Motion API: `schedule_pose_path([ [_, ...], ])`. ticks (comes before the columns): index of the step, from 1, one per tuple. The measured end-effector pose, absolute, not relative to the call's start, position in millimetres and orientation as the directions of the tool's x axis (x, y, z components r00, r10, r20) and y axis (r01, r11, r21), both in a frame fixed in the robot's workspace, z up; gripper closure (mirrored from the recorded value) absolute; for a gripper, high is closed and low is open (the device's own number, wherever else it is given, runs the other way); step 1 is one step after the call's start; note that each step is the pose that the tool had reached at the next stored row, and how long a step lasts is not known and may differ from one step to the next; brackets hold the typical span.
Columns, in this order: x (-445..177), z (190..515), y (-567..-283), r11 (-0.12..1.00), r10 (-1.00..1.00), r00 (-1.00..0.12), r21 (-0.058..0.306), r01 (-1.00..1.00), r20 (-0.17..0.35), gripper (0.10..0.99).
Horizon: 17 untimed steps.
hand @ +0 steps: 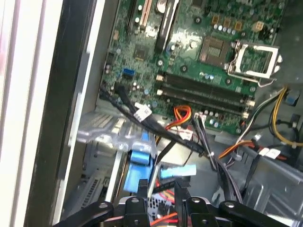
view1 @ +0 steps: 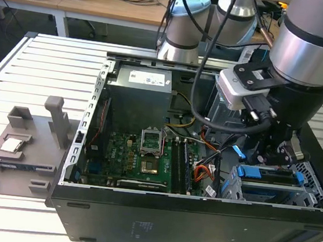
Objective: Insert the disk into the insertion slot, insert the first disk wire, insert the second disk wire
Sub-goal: 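Insert the second disk wire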
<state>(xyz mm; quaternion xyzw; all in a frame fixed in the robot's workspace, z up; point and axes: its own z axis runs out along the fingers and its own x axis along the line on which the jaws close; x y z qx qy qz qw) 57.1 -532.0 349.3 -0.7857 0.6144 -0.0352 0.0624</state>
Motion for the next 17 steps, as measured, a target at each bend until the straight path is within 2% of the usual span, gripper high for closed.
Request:
schedule_pose_path([
  [6, 43.9, 347.2, -533.5, -0.23, -0.968, 0.242, -0.152, -0.961, -0.064, 0.725],
  [11, 44.2, 345.0, -538.5, -0.226, -0.968, 0.239, -0.154, -0.962, -0.072, 0.725],
  [17, 48.9, 340.8, -539.7, -0.214, -0.967, 0.232, -0.156, -0.964, -0.108, 0.725],
])
